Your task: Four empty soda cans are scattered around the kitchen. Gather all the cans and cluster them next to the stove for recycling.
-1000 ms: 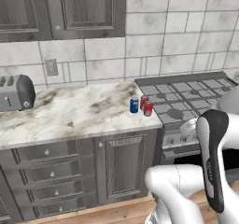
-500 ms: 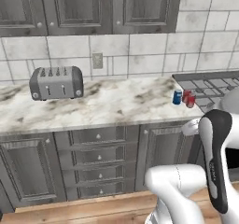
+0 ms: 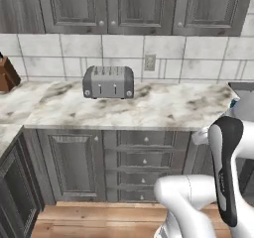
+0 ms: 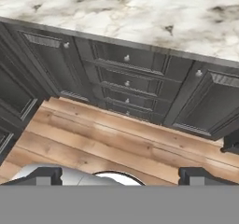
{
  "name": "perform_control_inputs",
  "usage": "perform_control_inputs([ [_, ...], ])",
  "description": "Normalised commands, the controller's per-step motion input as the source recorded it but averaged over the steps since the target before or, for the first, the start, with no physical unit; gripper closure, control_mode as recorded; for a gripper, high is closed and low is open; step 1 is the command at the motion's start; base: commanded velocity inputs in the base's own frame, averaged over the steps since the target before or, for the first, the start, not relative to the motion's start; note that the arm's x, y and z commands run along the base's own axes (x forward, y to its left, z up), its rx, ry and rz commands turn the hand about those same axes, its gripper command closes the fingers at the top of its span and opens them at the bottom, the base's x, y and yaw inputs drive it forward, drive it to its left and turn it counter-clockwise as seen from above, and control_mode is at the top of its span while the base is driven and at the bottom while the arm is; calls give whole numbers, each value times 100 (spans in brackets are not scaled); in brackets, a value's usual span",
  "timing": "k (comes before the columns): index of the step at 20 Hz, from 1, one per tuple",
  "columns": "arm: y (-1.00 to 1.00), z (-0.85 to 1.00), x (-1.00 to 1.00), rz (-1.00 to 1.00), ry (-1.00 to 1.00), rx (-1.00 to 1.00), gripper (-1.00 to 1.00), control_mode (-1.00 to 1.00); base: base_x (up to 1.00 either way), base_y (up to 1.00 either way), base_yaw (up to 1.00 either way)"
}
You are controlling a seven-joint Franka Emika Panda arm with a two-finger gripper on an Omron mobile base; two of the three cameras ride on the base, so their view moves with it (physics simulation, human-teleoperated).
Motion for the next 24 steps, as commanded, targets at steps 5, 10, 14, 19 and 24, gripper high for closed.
perform_control_inputs([
  [5, 0, 0, 0, 0, 0, 0, -100, 100, 0, 10, 39],
  [10, 0, 0, 0, 0, 0, 0, -100, 100, -4, 5, 42],
  [14, 0, 0, 0, 0, 0, 0, -100, 100, -9, 30, 46],
  [19, 0, 0, 0, 0, 0, 0, -100, 100, -9, 48, 43],
  [24, 0, 0, 0, 0, 0, 0, -100, 100, -9, 74, 39],
])
